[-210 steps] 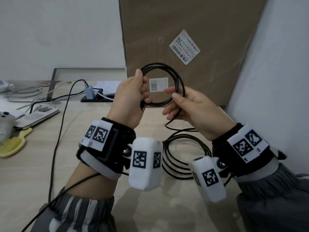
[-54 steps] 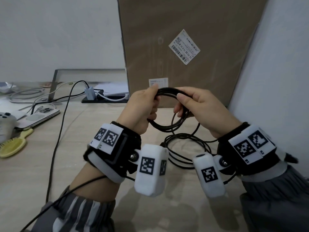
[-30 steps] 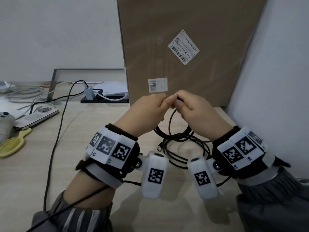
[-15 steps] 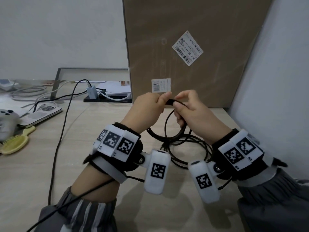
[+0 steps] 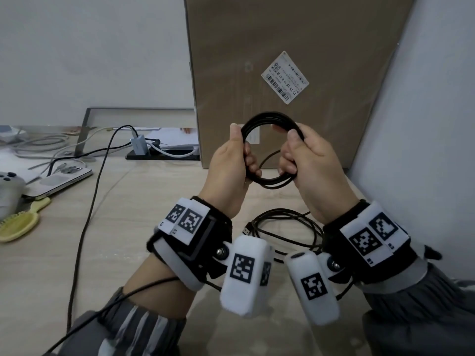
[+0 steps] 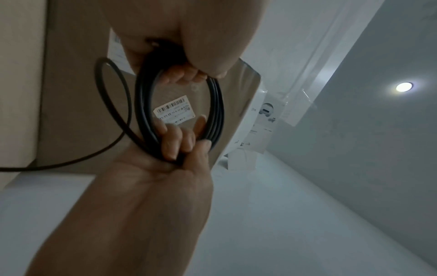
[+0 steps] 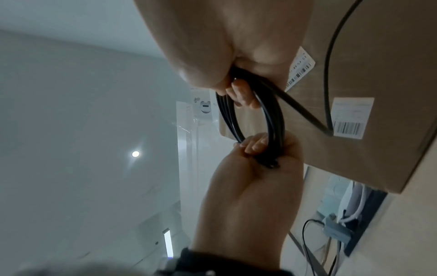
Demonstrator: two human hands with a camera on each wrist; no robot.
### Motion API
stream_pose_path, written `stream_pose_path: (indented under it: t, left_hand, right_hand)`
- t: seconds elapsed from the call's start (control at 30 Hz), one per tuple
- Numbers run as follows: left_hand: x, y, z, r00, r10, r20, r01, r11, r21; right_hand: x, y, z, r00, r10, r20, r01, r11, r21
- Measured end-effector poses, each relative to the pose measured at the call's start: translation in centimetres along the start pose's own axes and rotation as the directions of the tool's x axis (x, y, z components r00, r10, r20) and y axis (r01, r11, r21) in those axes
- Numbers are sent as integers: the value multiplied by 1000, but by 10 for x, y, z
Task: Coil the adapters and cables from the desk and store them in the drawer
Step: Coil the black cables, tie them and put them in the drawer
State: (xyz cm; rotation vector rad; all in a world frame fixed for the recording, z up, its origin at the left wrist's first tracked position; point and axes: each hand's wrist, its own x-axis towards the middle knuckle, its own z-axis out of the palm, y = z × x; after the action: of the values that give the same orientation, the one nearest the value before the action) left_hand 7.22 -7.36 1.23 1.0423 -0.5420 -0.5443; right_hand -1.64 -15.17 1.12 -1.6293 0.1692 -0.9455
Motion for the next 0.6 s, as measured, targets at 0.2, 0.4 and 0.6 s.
stream_pose_path:
  t: [0.2, 0.4, 0.6]
  left_hand:
    - [1, 9, -13, 988, 131, 83, -155, 826, 541]
    - [5, 8, -17, 869, 386, 308, -467, 442, 766]
    - [2, 10, -18, 738, 443, 510, -645, 240, 725]
  right_hand:
    - [2, 0, -7, 1000, -13, 27, 15, 995, -94]
    - [1, 1, -7, 988, -22, 156, 50, 983, -179]
    - [1, -2, -11, 970, -13, 243, 88, 950, -300]
